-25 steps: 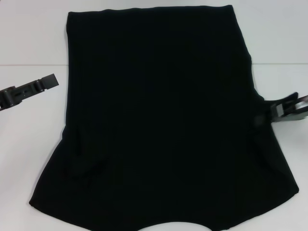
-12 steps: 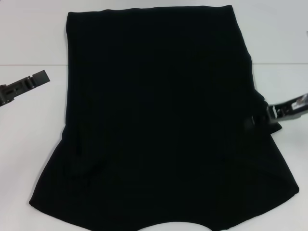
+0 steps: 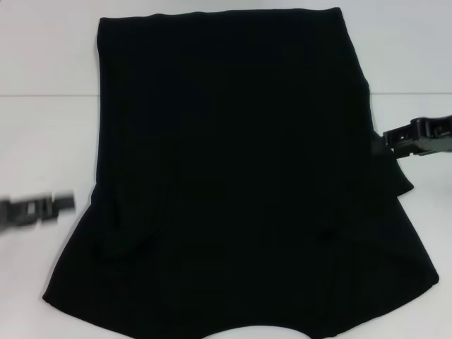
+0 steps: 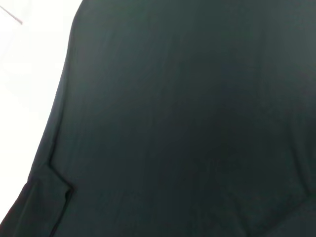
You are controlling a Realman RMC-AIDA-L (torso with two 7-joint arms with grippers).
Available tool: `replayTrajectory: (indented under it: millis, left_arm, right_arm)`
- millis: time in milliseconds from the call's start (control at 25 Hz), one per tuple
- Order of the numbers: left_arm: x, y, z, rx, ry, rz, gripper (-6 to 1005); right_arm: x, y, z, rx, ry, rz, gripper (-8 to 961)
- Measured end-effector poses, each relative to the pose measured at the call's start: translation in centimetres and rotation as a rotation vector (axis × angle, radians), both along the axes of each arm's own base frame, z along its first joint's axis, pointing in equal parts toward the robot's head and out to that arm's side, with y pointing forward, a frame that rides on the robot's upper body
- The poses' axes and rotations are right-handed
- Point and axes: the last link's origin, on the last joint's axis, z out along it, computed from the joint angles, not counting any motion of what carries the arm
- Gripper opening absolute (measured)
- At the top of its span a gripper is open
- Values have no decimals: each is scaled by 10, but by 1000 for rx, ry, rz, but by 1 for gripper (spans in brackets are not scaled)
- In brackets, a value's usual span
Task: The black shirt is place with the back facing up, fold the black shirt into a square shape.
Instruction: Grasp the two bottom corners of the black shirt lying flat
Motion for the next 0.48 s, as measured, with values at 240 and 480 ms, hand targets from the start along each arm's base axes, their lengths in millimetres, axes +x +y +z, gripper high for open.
replayTrajectory:
  millis: [240, 480]
  left_arm:
    - [-12, -18, -3, -154, 83, 127, 832]
    - [-22, -18, -11, -222, 170, 200, 806]
  right_arm:
    - [1, 1, 5, 9, 0, -6, 592]
    - [4, -1, 4, 3, 1, -12, 592]
